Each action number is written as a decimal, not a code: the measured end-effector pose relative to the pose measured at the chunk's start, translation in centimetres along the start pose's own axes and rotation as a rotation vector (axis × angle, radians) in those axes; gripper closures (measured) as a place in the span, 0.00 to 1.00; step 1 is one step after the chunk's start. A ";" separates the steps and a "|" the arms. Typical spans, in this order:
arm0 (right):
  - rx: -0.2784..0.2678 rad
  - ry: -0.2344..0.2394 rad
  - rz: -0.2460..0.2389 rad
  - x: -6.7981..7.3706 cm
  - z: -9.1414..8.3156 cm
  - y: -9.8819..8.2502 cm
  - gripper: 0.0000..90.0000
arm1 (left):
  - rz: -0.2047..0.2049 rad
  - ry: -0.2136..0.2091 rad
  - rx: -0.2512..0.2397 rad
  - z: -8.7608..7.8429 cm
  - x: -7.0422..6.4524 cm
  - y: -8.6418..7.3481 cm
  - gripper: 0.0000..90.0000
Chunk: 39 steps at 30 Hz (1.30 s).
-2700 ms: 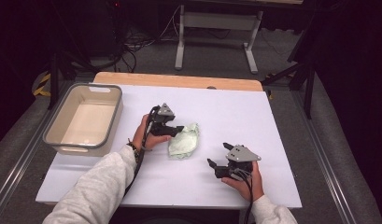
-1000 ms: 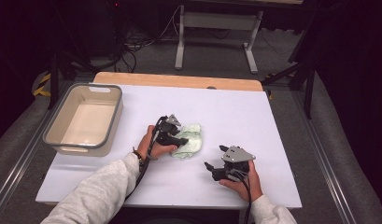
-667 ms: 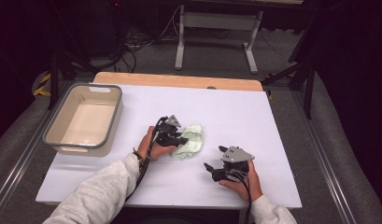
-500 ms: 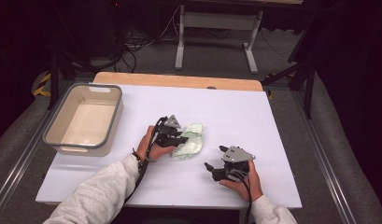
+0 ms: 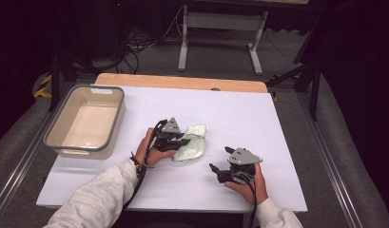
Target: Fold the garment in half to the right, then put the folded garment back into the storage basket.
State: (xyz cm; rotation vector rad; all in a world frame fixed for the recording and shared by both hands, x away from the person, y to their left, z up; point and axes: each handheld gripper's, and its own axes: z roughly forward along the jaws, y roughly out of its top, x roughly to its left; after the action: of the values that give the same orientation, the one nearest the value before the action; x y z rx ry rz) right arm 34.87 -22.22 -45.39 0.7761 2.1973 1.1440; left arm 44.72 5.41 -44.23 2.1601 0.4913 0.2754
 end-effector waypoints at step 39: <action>-0.019 -0.011 0.012 -0.1 -0.2 0.0 0.20 | 0.048 0.013 -0.072 -2.0 -0.9 -0.3 0.81</action>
State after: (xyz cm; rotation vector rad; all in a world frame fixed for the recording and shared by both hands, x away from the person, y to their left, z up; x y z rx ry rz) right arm 34.77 -22.36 -45.23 0.7863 2.1723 1.1622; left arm 43.14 6.64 -43.27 2.1033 0.4307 0.3288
